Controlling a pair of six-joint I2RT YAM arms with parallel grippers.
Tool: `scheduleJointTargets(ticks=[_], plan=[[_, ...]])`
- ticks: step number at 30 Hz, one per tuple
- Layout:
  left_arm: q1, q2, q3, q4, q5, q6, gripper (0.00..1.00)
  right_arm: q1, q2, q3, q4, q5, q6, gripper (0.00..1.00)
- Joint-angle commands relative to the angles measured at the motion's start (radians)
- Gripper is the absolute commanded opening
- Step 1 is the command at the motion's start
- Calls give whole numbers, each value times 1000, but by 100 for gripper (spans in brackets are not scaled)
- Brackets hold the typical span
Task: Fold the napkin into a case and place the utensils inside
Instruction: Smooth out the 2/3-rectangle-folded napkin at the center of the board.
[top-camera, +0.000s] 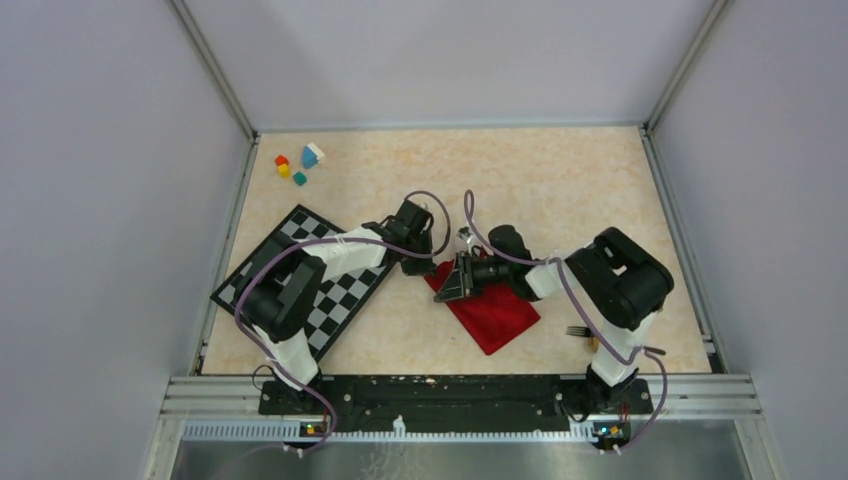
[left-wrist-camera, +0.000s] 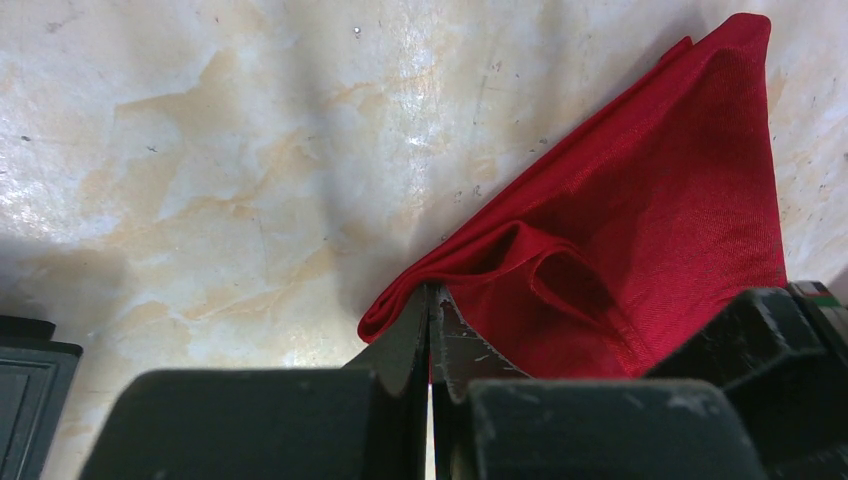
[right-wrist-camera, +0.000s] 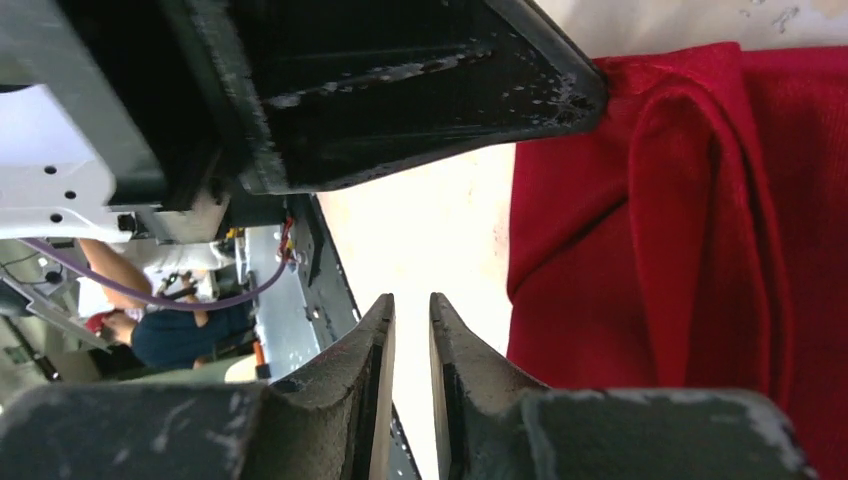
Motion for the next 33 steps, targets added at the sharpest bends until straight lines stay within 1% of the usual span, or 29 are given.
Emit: scheduleJointTargets(ticks=[1,3,5,7,9,14,22,26,29,31,33], plan=[[4,31,-20,-6,-41,10,0,-25,56,10,116,-95,16,18],[4,36,-21,-3,-40,13,0,-32,41,-22,92,-83,-9,18],[4,41,-23,0,-39,14,0,-33,26,-39,4,-69,-59,18],[4,50,-21,2,-35,17,0,-33,10,-76,-9,-74,-68,18],[5,55,-17,1,-33,19,0,-33,-28,-126,-18,-73,-72,18],[7,64,-15,1,-34,23,0,-33,-135,-209,-118,-43,-124,18],[11,67,-14,-3,-34,30,0,-34,-225,-329,-149,-21,-111,18],[14,70,-12,-2,-35,34,0,-36,-224,-386,-113,0,-89,17],[16,76,-9,-1,-30,36,0,-36,-217,-402,-94,-19,-78,15],[16,83,-1,-4,-25,40,0,-36,-276,-405,-115,-24,-62,15],[16,86,4,-7,-29,42,0,-37,-360,-399,-196,8,-77,16]])
